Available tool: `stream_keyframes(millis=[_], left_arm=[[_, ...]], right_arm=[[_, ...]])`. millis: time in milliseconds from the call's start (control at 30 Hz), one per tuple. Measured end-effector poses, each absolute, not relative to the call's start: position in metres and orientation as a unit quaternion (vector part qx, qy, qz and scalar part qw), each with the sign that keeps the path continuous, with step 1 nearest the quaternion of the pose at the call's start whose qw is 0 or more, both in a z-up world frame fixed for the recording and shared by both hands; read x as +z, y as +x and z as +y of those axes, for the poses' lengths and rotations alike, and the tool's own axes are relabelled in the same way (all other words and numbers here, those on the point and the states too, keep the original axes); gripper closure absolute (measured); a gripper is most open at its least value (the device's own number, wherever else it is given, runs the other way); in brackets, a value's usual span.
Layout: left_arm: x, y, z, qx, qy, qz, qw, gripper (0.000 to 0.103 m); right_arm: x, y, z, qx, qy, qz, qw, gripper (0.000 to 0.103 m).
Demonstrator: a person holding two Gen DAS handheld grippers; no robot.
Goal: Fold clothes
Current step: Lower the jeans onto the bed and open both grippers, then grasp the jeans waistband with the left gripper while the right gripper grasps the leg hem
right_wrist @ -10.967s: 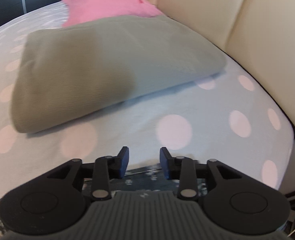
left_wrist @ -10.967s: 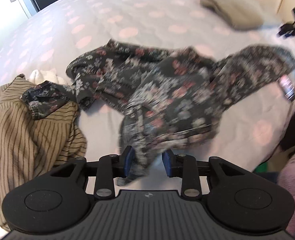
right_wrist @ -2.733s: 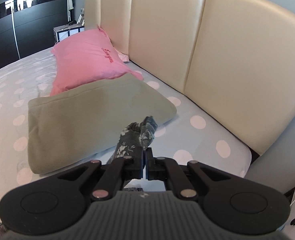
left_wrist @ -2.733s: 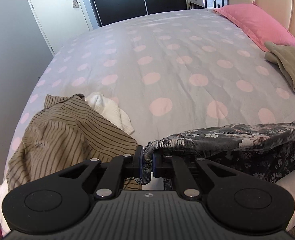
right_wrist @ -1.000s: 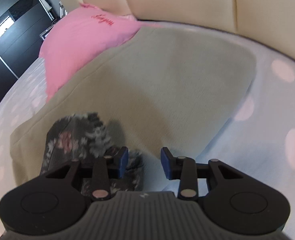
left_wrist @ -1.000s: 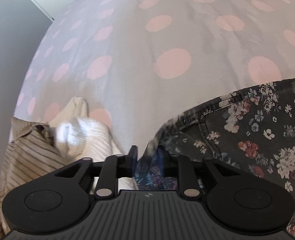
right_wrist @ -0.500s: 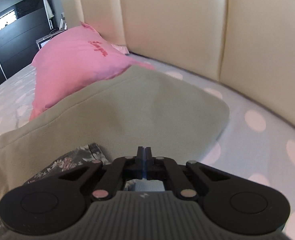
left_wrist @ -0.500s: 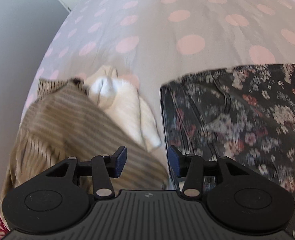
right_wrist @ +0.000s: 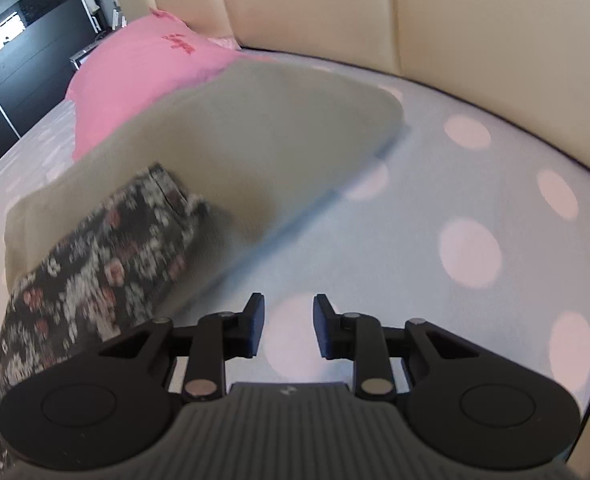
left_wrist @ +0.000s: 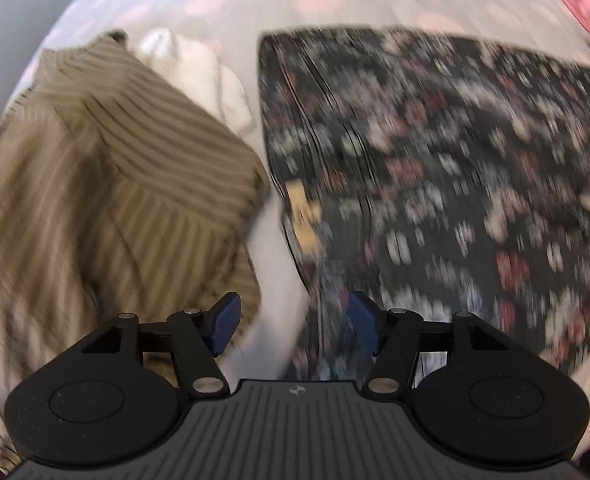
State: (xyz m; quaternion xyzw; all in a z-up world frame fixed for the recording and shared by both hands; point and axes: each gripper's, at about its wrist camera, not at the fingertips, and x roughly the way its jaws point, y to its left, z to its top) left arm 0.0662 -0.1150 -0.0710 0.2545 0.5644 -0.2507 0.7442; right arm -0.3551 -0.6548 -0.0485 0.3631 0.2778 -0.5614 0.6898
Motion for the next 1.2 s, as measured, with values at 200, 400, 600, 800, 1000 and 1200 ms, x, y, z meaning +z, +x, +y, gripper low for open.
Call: stream_keyframes(millis=[200, 400, 600, 800, 1000, 1200], left_arm=[[-0.097, 0.05, -0.092, -0.27, 0.24, 0.596, 0.717, 0.042], [-0.114, 0.051, -0.074, -0.256, 0.184, 0.605, 0.731, 0.03], [-0.121, 0.045, -0.079, -0.247, 0.179, 0.604, 0.737, 0.027], [-0.126, 0.039, -0.084, -0.239, 0.177, 0.599, 0.744, 0.026], [-0.123, 0.035, -0.08, -0.233, 0.163, 0.597, 0.75, 0.026], [-0.123, 0.029, -0.076, -0.229, 0.154, 0.594, 0.755, 0.026]], right_arm=[[-0.062, -0.391, -0.617, -0.576, 0.397, 0.277, 0.659, 0.069], [-0.07, -0.406, -0.595, -0.575, 0.414, 0.304, 0.637, 0.049], [-0.09, -0.419, -0.582, -0.565, 0.468, 0.321, 0.599, 0.045], [-0.107, -0.438, -0.579, -0.563, 0.513, 0.314, 0.567, 0.05], [-0.113, -0.43, -0.584, -0.565, 0.502, 0.328, 0.566, 0.057], [-0.108, -0.417, -0.584, -0.569, 0.471, 0.347, 0.578, 0.076]])
